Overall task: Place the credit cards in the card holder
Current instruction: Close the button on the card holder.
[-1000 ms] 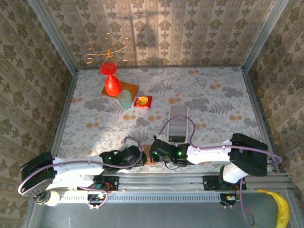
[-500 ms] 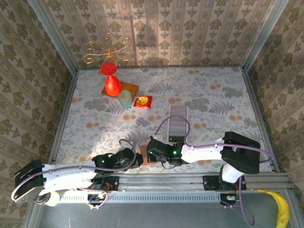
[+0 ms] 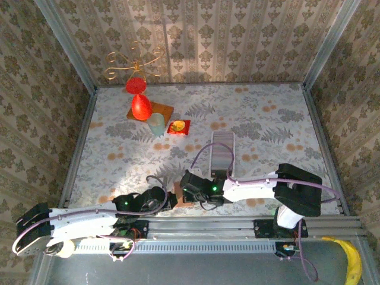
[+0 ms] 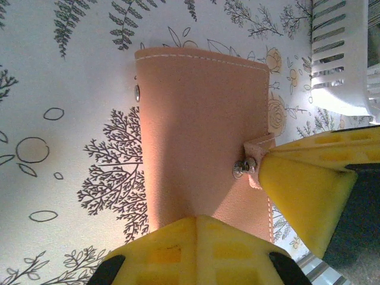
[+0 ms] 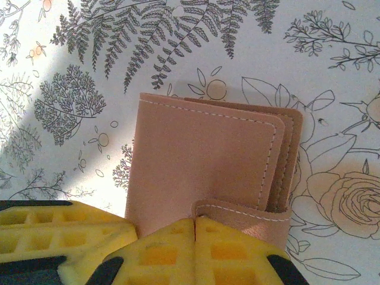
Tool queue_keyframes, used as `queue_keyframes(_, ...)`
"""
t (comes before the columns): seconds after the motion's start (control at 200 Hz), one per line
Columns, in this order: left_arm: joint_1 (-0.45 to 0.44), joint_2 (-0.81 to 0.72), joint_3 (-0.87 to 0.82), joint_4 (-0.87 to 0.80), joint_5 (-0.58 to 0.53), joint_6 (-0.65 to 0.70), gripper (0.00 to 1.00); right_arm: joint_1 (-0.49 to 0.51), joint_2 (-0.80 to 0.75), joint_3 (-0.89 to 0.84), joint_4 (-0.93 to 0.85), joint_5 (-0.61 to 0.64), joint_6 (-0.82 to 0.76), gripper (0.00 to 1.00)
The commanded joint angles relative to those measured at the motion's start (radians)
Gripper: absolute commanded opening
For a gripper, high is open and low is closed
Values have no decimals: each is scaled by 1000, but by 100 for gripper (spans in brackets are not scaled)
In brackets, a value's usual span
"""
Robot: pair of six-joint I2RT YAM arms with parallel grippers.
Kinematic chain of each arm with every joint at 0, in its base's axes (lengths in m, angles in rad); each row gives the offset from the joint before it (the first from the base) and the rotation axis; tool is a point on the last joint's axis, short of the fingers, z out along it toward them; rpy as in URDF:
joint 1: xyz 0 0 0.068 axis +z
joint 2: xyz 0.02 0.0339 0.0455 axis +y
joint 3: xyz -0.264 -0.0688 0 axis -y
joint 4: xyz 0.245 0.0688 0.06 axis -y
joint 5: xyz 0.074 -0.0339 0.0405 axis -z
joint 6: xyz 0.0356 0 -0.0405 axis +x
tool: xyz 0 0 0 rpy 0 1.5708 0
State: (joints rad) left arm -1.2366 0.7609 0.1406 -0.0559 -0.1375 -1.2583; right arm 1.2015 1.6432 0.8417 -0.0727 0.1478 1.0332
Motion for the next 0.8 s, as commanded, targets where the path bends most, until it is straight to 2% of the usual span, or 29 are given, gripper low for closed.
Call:
queue_keyframes(0.0, -8, 17, -18, -52, -33, -32, 0, 13, 42, 30, -113, -29, -45, 0)
queue_keyframes(0.32, -8, 38, -17, -39, -40, -35, 0, 21, 138, 146, -270, -71, -130, 0)
queue_keyframes(0.645, -6, 32, -13, -55, -51, -43, 0, 29, 218, 225, -456, -17, -152, 0)
queue_keyframes(0.795, -6, 7, 13, -112, -59, -21, 0, 24, 233, 212, -472, -5, -136, 0)
